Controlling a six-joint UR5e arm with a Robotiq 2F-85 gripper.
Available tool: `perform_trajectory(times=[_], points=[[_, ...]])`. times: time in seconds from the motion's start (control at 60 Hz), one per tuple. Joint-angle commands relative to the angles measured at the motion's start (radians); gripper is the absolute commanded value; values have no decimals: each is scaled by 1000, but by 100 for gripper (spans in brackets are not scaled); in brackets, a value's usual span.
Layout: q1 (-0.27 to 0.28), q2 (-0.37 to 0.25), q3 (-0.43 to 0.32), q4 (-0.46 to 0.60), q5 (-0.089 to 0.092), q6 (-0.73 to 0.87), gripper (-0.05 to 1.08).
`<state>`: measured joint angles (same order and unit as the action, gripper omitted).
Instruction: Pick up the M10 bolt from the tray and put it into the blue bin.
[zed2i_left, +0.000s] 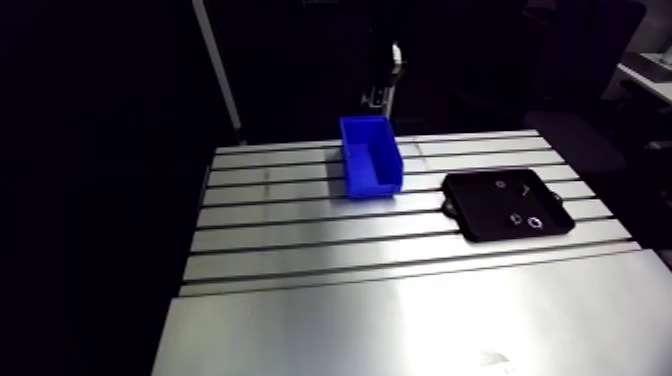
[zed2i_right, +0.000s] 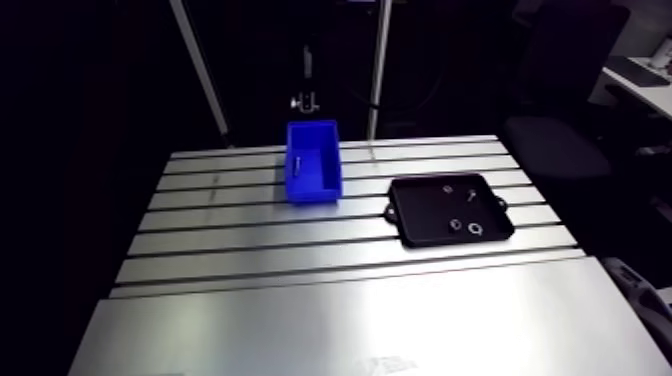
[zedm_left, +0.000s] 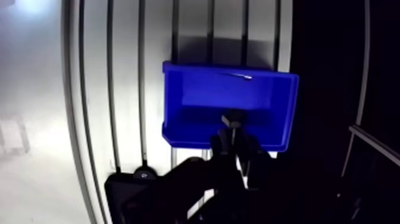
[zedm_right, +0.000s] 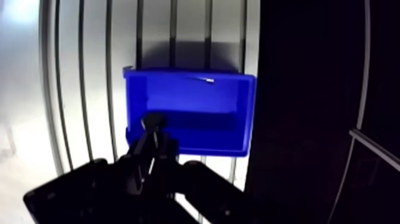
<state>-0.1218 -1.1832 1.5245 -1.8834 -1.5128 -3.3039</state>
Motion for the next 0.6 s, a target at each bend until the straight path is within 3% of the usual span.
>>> perform_trajectory(times=[0.017,0.05,0.083,0.117,0.15,0.6], points=[[7,14,-2,-4,-64,16,108],[7,18,-1,-6,-86,30,108],[7,18,-1,-6,-86,30,108],[11,29,0,-21,-108,35,108],[13,34,-1,-37,-112,38,108],[54,96,8,-76,-123,62,108]])
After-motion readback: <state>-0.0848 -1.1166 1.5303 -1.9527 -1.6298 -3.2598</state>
